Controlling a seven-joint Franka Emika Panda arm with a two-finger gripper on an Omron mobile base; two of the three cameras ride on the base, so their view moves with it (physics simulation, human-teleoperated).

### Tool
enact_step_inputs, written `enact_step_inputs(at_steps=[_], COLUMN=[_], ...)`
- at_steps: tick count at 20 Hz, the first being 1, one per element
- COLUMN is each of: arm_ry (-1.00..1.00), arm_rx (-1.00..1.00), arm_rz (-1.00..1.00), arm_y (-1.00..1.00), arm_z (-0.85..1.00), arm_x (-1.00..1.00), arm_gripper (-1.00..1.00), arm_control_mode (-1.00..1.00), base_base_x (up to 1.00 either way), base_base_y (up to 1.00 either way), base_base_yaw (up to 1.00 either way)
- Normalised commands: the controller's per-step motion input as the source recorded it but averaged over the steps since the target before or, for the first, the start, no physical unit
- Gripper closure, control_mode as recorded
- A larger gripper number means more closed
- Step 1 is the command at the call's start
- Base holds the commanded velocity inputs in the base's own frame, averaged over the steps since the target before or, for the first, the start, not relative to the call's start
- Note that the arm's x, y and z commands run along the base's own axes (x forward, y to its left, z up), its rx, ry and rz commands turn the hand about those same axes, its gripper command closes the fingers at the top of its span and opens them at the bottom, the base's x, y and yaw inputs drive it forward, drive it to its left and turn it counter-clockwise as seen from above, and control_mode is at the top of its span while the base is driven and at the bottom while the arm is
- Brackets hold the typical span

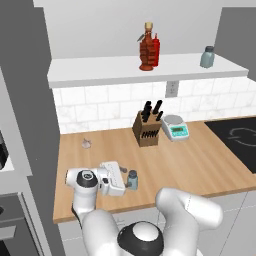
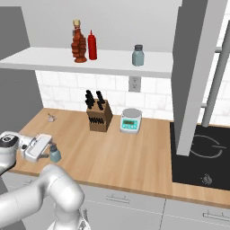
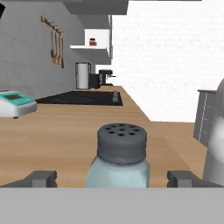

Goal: Put the shaker and condiment bottle from the counter next to their counterparts in the cabinet.

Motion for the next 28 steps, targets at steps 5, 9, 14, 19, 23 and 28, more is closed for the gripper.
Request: enact_step_inputs(at_steps=[5,9,14,19,23,28], arm_ry=[0.00,0.00,0.03,0.04,-0.12,-0.13], arm_rx=[0.00,0.00,0.00,0.00,0.00,0.00], arm_rz=[0.00,0.00,0.00,0.01,0.19,0.30], arm_y=[-0.27,-0.27,-0.17,-0.02,-0.37,-0.59], arm_z=[-0.18,-0.21,-0.18,-0.10,0.34,0.58], arm_x=[0.00,0.00,0.01,0.00,-0.01,-0.11], arm_gripper=[-1.00,1.00,1.00,1.00,1.00,1.00], arm_control_mode=[-1.00,-1.00,-1.00,-1.00,-1.00,-1.00], base_base_x=[0.00,0.00,0.00,0.00,0.00,0.00], base_base_y=[0.00,0.00,0.00,0.00,0.00,0.00], base_base_yaw=[0.00,0.00,0.00,0.00,0.00,0.00])
